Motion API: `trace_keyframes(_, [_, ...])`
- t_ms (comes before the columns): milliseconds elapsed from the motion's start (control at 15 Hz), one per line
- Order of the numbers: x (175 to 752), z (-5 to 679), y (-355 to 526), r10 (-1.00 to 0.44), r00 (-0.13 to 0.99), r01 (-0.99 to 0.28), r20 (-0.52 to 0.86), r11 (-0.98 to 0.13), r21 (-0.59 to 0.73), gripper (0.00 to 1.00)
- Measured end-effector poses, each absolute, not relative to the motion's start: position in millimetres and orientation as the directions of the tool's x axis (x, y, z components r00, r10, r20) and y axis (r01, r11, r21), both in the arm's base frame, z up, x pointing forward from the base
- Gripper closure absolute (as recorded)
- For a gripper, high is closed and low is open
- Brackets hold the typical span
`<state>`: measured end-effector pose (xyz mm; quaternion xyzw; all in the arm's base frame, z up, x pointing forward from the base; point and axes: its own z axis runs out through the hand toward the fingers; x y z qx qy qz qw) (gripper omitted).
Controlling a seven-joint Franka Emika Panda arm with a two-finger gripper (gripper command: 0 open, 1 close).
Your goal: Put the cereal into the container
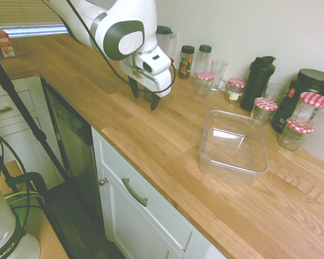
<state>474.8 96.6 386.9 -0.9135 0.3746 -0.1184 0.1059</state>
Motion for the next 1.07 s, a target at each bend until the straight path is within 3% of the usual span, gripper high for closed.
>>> trace_keyframes(400, [511, 354, 161, -0.671, 0.721, -0.584, 0.176, -0.724, -0.367, 0.00])
trace_keyframes(733, [538, 338, 173, -0.621, 0.720, -0.528, 0.309, -0.779, -0.338, 0.00])
trace_keyframes(1067, [550, 327, 195, -0.607, 0.719, -0.496, 0.339, -0.790, -0.362, 0.00])
